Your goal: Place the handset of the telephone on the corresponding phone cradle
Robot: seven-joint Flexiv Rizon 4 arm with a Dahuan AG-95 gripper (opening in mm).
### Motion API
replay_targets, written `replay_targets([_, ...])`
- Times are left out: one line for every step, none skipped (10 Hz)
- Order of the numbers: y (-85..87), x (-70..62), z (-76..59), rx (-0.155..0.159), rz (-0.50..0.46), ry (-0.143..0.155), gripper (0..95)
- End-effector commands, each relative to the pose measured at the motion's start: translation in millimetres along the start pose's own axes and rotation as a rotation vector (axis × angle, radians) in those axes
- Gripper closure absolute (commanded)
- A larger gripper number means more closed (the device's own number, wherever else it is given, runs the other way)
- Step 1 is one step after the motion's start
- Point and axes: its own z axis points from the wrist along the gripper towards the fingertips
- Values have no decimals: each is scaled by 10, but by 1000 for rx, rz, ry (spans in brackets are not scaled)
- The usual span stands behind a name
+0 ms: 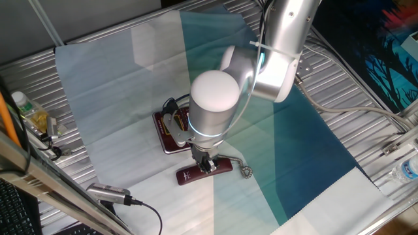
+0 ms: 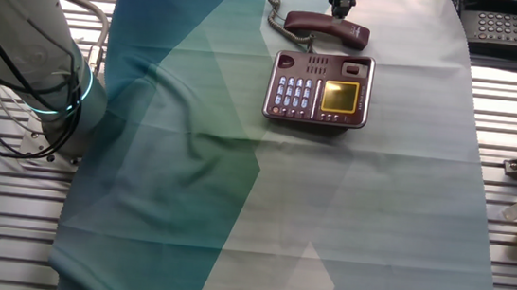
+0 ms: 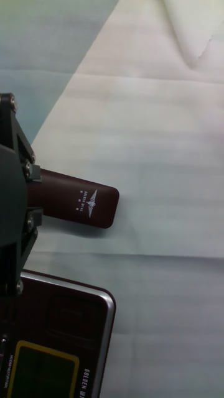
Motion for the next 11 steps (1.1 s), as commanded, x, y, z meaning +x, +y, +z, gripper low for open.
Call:
replay_targets([3,-3,1,0,0,0,760])
replay_targets([3,-3,1,0,0,0,760])
replay_targets([3,-3,1,0,0,0,760])
replay_targets([3,-3,1,0,0,0,760])
replay_targets([3,-3,1,0,0,0,760])
replay_targets([3,-3,1,0,0,0,760])
replay_targets([3,-3,1,0,0,0,760])
replay_targets([3,-3,1,-121,-133,104,190])
replay_targets([3,-3,1,-117,-140,105,190])
replay_targets([30,10,12,-113,-141,105,190])
replay_targets([69,31,27,-113,-135,103,190])
